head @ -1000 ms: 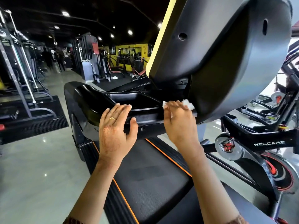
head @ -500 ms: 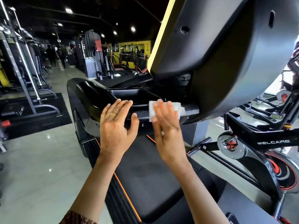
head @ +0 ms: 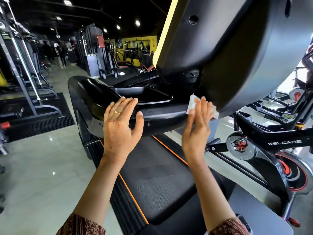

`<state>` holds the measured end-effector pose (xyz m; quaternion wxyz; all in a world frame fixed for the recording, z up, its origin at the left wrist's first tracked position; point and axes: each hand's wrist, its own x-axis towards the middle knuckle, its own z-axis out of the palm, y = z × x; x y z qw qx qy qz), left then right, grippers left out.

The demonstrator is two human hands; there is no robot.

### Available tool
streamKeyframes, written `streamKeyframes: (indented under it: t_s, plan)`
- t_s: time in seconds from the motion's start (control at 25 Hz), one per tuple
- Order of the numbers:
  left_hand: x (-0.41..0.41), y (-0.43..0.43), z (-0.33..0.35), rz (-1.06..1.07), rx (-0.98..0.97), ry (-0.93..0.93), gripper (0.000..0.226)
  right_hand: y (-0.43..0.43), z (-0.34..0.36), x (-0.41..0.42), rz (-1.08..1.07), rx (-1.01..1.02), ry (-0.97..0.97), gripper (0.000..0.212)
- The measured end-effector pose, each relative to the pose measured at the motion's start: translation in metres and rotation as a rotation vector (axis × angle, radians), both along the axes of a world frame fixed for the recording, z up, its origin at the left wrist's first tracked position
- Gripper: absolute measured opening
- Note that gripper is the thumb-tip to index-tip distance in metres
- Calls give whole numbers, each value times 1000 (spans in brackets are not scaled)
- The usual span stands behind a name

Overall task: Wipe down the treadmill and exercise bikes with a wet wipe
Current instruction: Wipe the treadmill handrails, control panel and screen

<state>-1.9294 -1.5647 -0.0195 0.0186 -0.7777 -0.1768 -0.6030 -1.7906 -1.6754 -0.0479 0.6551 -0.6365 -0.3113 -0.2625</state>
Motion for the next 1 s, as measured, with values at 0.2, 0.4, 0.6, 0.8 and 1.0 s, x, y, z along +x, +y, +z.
streamKeyframes:
  t_s: [0.2,0.4,0.6,0.8,1.0]
  plan:
    - [-4,1,-1,-19,23,36,36,17,-3,-36,24,-238,-509,39]
    - [-8,3,1,-52,49,79,39,20,1,-30,-85,-90,-244,41]
    - [-45,50,2,-150,-46,-31,39,66,13,-100,-87,-263,-612,33]
    - [-67,133,6,-292,-52,86,48,62,-3,-85,-308,-54,-350,36]
    - [-55,192,-10,-589,-45,257,62,164,12,-170,-580,-401,-590,33]
